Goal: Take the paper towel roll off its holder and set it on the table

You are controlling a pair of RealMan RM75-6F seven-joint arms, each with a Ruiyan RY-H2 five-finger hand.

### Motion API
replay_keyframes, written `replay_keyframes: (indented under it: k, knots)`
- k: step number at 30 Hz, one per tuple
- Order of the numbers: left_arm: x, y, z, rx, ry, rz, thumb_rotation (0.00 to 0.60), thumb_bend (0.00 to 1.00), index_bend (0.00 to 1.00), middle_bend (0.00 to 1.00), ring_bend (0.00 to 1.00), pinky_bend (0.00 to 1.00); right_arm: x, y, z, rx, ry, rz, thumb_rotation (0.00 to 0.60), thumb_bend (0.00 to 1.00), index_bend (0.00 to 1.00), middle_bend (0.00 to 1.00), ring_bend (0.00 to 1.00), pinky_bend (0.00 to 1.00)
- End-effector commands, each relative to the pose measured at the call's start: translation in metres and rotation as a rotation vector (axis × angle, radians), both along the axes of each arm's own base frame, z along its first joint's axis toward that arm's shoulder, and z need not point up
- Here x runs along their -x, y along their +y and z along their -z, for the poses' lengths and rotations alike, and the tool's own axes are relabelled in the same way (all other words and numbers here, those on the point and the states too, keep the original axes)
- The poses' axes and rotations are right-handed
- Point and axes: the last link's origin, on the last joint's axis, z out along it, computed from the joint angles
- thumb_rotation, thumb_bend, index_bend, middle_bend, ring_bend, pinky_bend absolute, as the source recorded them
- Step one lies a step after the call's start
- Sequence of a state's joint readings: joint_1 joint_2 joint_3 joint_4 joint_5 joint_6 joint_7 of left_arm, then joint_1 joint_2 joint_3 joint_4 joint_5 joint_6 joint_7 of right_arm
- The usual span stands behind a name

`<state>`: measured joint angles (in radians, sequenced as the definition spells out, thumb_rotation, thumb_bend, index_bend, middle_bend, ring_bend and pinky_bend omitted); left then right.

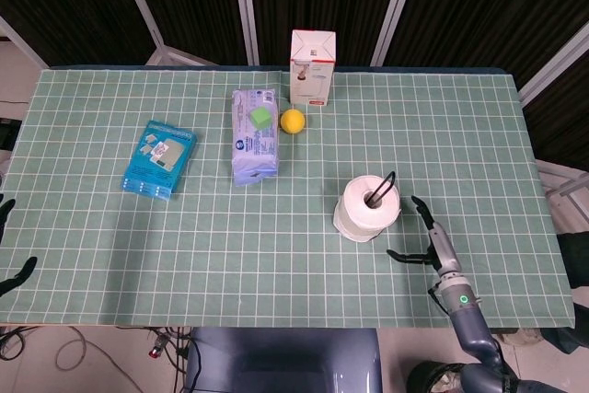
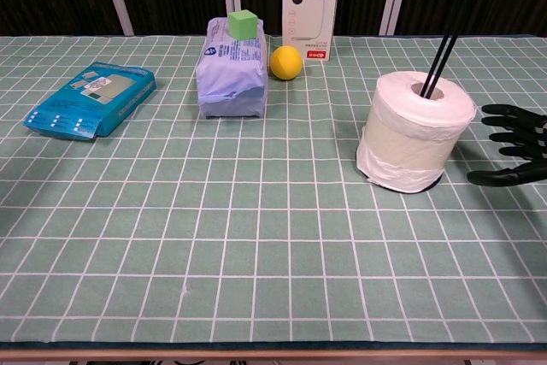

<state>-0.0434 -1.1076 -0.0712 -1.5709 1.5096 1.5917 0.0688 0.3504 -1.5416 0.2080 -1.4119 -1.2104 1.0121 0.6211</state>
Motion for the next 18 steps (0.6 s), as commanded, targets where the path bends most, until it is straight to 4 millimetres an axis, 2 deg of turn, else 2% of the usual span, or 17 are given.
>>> replay_keyframes:
  k: [1, 18]
  knots:
    - [0.0, 0.0, 0.0, 0.0, 0.002, -0.002, 0.6, 0.22, 0.05, 0.0, 0.0, 0.0, -0.006, -0.007, 0.008, 0.006, -0.035, -0.001, 0.6, 0.0, 0.0, 0.0, 0.0, 0.0]
    - [0.001, 0.002, 0.001, -0.004, 0.006, -0.009, 0.6, 0.22, 0.05, 0.0, 0.0, 0.0, -0.035, -0.025, 0.037, 0.042, -0.185, -0.03, 0.6, 0.0, 0.0, 0.0, 0.0, 0.0]
